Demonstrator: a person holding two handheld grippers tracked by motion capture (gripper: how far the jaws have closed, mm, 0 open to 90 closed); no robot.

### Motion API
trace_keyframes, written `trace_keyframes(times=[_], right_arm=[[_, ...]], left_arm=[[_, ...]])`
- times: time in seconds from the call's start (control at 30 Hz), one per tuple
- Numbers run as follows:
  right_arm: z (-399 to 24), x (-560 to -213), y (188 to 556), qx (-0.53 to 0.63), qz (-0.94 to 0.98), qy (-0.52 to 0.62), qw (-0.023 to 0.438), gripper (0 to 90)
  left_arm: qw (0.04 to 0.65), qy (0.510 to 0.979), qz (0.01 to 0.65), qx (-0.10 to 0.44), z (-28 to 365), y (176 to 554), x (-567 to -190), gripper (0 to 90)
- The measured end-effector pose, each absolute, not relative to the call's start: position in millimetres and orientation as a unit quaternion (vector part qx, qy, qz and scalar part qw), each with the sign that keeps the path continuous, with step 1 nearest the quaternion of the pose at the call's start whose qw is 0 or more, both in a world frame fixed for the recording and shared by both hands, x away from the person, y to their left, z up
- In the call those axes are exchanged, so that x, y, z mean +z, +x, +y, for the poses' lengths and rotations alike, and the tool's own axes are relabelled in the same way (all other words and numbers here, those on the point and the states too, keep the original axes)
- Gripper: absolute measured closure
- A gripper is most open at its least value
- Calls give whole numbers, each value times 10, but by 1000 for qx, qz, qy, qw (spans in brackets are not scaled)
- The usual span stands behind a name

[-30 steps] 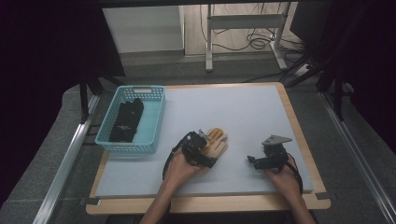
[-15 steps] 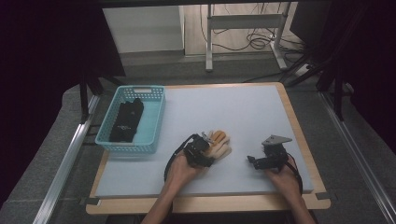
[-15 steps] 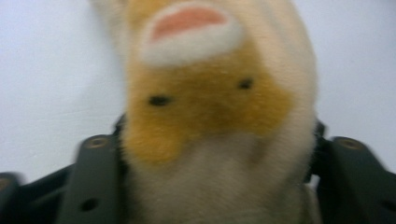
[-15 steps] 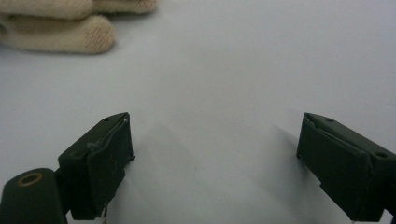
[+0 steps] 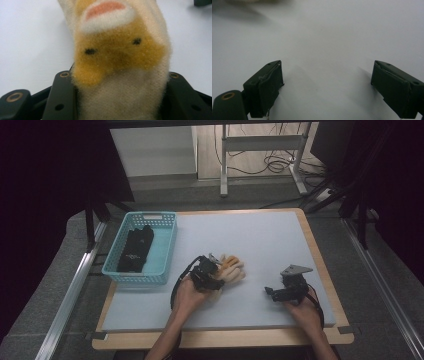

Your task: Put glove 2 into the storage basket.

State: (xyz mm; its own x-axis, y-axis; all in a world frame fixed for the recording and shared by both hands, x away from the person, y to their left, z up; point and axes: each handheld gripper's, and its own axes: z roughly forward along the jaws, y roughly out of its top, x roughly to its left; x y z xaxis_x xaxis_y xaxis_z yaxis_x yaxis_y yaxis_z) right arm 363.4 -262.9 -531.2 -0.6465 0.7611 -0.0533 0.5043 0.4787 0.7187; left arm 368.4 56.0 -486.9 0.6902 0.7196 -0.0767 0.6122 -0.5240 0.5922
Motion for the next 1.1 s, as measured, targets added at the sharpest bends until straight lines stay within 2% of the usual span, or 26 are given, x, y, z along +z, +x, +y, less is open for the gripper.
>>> trace_keyframes(times=[0.27,0.6,0.87,1.1], right_arm=[[-2630,-5312,3634,344,840,377,186,102],[-2630,-5311,3634,344,840,376,186,102],[-2631,-5311,3635,344,840,376,186,102],[-2630,-5311,3635,344,840,376,186,102]], left_arm=[[300,851,415,117,958,3836,-4487,506],[292,806,491,154,1770,4056,-4091,502],[258,768,561,168,2437,4268,-4121,500],[217,758,593,164,2734,4447,-4372,494]])
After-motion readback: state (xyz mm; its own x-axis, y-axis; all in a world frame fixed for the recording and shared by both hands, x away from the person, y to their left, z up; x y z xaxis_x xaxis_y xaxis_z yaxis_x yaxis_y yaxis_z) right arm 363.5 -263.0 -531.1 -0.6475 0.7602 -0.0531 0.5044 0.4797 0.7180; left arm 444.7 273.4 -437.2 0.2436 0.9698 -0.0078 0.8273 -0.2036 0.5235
